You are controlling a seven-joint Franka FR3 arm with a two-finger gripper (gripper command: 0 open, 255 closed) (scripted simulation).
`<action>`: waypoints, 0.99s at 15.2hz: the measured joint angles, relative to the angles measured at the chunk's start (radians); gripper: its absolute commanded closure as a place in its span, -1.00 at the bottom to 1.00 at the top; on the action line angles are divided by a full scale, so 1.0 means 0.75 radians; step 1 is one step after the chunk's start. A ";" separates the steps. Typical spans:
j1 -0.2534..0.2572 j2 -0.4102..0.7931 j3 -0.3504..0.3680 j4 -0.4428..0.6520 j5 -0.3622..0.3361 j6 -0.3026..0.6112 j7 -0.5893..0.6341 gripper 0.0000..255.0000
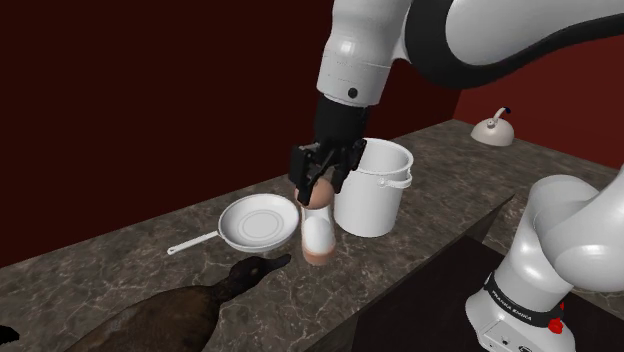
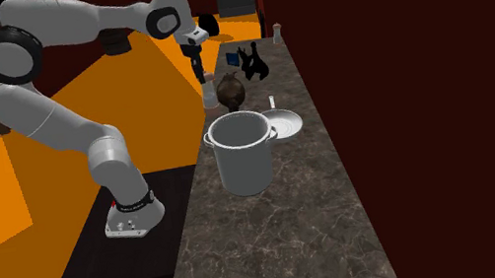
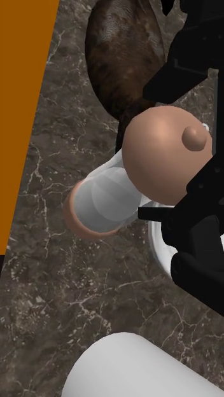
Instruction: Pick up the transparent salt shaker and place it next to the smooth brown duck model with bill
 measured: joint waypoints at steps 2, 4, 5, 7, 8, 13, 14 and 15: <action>0.003 0.002 0.008 -0.030 0.005 0.033 0.001 1.00; 0.005 0.004 0.010 -0.064 0.010 0.068 -0.006 1.00; 0.005 0.009 0.012 -0.079 0.011 0.087 -0.008 1.00; 0.008 0.012 0.019 -0.114 0.017 0.126 -0.010 1.00; 0.008 0.017 0.021 -0.128 0.018 0.144 -0.014 1.00; 0.013 0.038 0.039 -0.201 0.030 0.239 -0.017 1.00; 0.014 0.042 0.041 -0.215 0.033 0.256 -0.019 1.00; 0.014 0.050 0.045 -0.225 0.034 0.275 -0.019 1.00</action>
